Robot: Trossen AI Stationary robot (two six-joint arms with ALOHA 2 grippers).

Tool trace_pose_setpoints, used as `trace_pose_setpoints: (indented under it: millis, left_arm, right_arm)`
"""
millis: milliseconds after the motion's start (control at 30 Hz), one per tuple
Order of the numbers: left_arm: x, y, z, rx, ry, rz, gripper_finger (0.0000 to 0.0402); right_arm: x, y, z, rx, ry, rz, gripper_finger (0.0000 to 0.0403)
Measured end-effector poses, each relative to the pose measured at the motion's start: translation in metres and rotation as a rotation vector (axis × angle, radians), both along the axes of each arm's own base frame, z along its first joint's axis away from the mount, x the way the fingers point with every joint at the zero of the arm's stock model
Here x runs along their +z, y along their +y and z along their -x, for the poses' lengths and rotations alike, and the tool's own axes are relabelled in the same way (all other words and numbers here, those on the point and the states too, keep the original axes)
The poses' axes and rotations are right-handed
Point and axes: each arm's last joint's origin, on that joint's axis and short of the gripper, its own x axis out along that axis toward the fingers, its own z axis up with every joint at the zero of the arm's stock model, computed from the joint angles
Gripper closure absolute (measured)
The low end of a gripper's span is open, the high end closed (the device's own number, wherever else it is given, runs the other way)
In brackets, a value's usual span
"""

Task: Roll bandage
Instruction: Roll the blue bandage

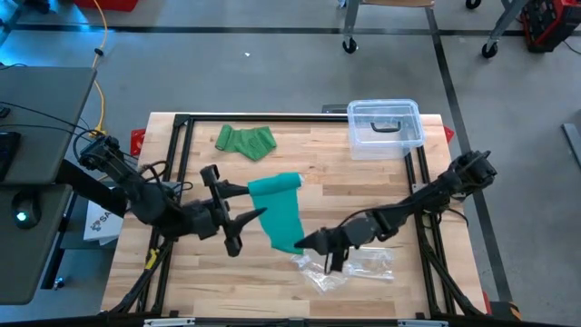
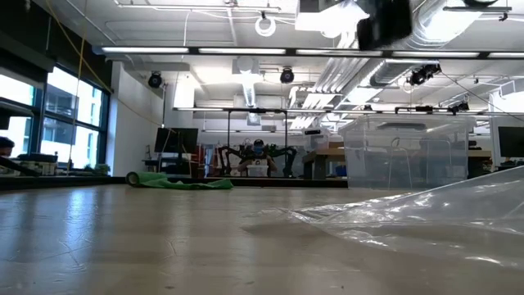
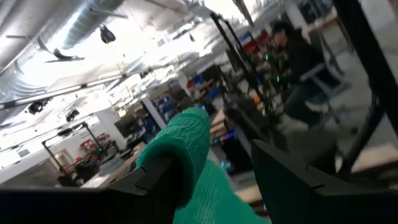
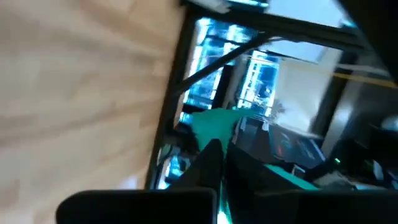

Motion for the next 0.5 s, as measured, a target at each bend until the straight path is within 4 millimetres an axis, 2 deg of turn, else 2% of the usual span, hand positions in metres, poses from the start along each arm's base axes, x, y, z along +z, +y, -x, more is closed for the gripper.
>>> trace_pose_setpoints:
  millis: [133, 267, 500]
  left_arm:
    - [-0.010, -0.001, -0.002, -0.006, 0.082, -0.027, 0.0216]
    - [-0.019, -0.002, -0.003, -0.014, 0.147, -0.015, 0.0216]
    - [-0.026, -0.004, -0.004, -0.079, 0.192, 0.012, 0.0216]
  right_arm:
    - [0.020, 0.019, 0.010, -0.028, -0.107, -0.153, 0.0402]
    - [0.059, 0.033, 0.022, -0.051, -0.264, -0.276, 0.0402]
    - [0.123, 0.036, 0.035, -0.095, -0.369, -0.455, 0.0402]
